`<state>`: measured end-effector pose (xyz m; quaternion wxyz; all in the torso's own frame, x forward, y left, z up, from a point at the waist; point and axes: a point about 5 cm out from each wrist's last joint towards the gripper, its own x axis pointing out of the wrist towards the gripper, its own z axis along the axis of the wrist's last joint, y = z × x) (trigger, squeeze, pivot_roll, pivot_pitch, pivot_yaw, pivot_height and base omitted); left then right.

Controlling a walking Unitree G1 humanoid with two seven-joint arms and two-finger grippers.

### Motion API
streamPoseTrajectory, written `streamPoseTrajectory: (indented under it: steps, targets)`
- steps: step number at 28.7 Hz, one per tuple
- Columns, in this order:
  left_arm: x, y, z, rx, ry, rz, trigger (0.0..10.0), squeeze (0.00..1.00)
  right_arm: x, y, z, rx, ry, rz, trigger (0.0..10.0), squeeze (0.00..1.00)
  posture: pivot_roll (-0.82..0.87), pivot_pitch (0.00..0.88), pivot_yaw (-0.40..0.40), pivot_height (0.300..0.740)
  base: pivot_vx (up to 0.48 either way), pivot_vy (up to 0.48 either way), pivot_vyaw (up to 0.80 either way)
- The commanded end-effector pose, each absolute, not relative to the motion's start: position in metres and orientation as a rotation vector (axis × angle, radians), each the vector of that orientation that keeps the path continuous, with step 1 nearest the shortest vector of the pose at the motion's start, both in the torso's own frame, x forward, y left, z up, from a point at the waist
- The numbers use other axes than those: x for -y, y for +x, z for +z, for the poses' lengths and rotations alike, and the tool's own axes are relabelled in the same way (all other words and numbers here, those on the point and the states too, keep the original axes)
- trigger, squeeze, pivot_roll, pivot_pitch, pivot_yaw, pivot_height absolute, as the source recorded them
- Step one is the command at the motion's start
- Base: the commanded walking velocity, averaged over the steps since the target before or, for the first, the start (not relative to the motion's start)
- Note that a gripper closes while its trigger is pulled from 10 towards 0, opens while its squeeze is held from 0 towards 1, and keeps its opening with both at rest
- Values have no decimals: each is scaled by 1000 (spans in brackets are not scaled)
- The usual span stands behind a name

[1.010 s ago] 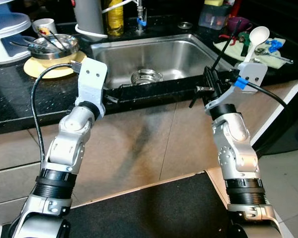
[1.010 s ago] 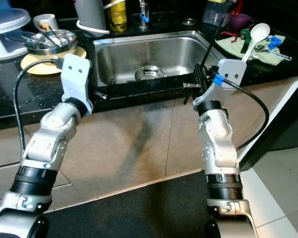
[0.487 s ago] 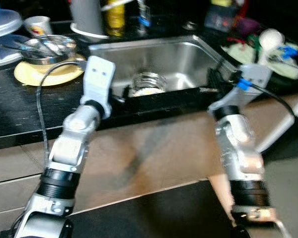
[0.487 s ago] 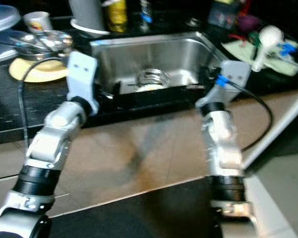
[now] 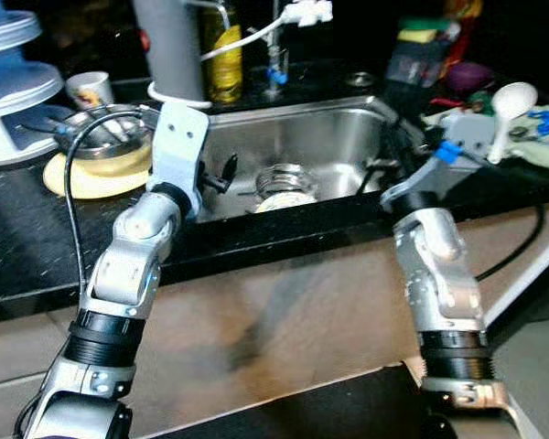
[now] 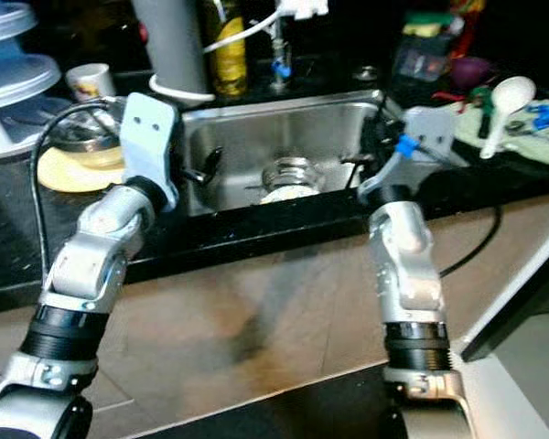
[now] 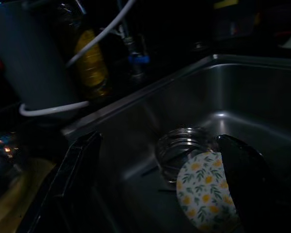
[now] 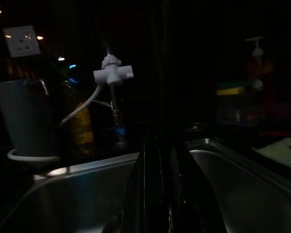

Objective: Kitchen organization

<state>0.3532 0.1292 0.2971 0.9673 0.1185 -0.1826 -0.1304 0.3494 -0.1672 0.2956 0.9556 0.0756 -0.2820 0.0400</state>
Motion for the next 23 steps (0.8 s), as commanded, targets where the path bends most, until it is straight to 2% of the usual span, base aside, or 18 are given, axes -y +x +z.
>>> streamPoseTrajectory:
  steps: [1,23]
  targets:
    - [-132,353,295,355,251,-260,10000,0,162,349,292,562,163,94,10000,0,-80,153,1,740,345,0,0]
    - [-133,354,294,337,250,-268,10000,0,164,349,291,554,167,83,10000,0,-78,170,4,740,346,0,0]
